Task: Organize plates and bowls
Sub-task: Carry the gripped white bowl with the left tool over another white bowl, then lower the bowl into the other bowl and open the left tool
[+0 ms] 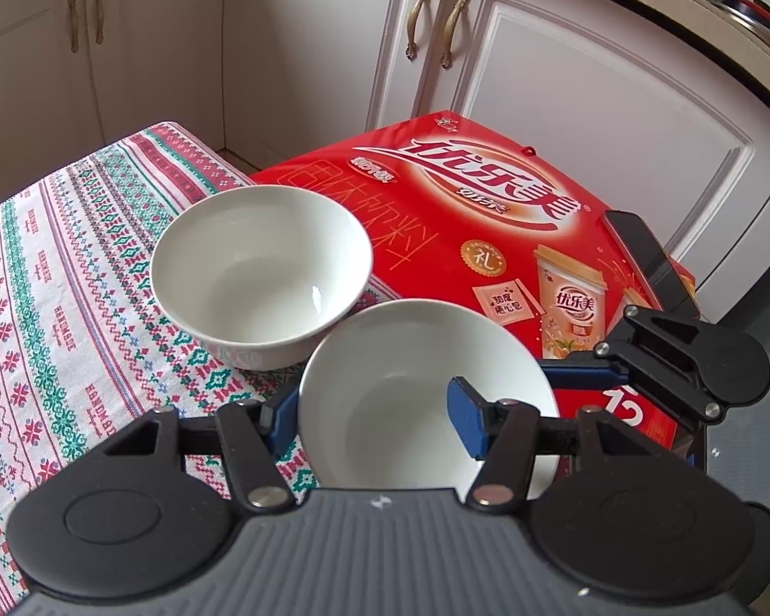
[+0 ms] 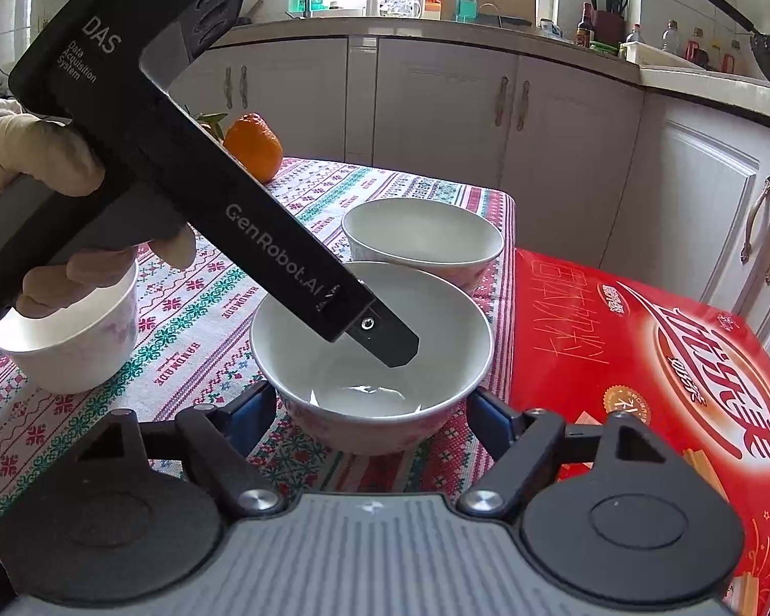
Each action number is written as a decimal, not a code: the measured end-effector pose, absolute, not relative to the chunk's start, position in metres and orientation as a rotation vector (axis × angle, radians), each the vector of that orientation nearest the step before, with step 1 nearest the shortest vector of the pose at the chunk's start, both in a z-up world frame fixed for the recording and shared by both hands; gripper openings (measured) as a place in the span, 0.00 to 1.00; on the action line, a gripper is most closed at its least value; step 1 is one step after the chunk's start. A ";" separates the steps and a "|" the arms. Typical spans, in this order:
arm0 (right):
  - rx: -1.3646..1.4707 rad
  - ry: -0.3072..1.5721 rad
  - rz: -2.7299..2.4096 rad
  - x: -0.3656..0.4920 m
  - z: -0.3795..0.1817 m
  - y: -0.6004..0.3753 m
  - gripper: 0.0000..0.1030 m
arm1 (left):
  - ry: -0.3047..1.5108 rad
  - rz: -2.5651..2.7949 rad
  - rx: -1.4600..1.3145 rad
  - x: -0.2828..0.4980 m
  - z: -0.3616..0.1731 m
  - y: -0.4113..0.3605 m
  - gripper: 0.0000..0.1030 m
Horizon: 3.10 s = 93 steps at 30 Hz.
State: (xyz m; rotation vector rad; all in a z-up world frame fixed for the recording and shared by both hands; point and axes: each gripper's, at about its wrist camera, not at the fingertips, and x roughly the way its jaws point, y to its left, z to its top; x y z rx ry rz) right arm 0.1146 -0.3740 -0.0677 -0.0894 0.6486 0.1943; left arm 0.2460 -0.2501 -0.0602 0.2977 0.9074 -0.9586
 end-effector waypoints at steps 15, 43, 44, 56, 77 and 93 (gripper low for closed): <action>-0.096 0.651 0.213 0.097 -0.047 -0.367 0.82 | 0.889 -0.973 0.288 0.225 -0.040 -0.237 0.56; -0.147 0.609 0.375 0.074 0.003 -0.289 0.82 | 0.797 -0.846 0.223 0.179 0.006 -0.131 0.56; -0.147 0.609 0.382 0.075 0.003 -0.285 0.82 | 0.795 -0.838 0.220 0.179 0.007 -0.128 0.56; -0.153 0.622 0.453 0.090 0.001 -0.252 0.82 | 0.790 -0.761 0.176 0.183 0.005 -0.086 0.56; -0.161 0.687 0.502 0.106 -0.016 -0.228 0.82 | 0.835 -0.720 0.131 0.189 -0.020 -0.062 0.57; -0.156 0.710 0.505 0.109 -0.022 -0.230 0.82 | 0.851 -0.727 0.119 0.192 -0.031 -0.062 0.57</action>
